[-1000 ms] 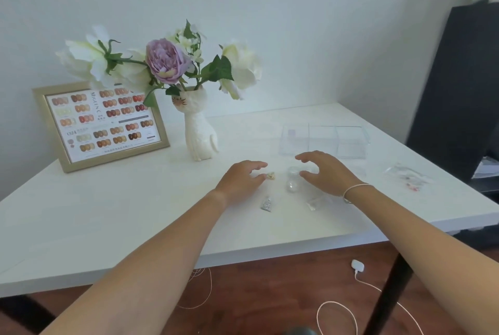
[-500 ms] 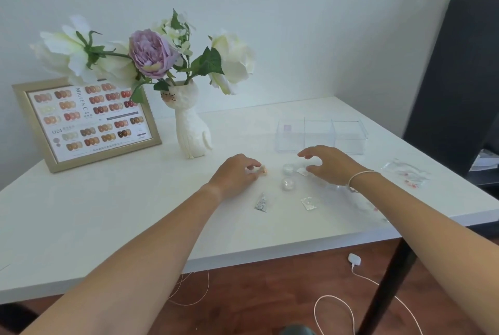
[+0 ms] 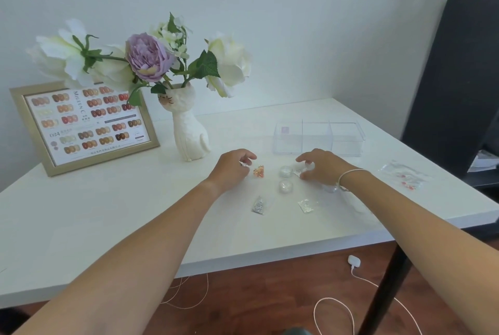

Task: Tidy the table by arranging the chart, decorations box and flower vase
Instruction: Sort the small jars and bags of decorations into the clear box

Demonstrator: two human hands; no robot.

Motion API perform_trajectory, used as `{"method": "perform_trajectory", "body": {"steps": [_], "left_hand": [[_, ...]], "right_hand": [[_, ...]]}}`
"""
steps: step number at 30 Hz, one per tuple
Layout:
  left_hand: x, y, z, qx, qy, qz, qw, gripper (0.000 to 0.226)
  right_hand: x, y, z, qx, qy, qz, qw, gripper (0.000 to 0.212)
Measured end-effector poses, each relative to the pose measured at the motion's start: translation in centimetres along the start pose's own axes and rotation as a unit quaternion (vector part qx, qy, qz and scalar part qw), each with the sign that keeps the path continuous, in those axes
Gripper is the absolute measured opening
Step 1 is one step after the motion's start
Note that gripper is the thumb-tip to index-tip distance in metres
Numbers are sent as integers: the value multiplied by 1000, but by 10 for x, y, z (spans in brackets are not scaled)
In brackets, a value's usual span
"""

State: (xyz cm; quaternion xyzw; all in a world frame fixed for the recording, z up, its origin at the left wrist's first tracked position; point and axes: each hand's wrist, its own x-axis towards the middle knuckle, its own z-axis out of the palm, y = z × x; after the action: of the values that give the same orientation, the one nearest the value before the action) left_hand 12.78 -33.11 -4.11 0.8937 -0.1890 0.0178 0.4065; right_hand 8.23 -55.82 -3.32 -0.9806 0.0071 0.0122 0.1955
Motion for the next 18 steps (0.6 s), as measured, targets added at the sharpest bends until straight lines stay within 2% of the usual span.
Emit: {"method": "perform_trajectory", "body": {"steps": [6, 9, 18], "left_hand": [[14, 15, -8, -28, 48, 12, 998, 30], [23, 24, -12, -40, 73, 28, 996, 25], [52, 50, -14, -35, 57, 56, 996, 24]], "right_hand": [[5, -2, -1, 41, 42, -8, 998, 30], [7, -1, -2, 127, 69, 10, 989, 32], [9, 5, -37, 213, 166, -26, 963, 24]]}}
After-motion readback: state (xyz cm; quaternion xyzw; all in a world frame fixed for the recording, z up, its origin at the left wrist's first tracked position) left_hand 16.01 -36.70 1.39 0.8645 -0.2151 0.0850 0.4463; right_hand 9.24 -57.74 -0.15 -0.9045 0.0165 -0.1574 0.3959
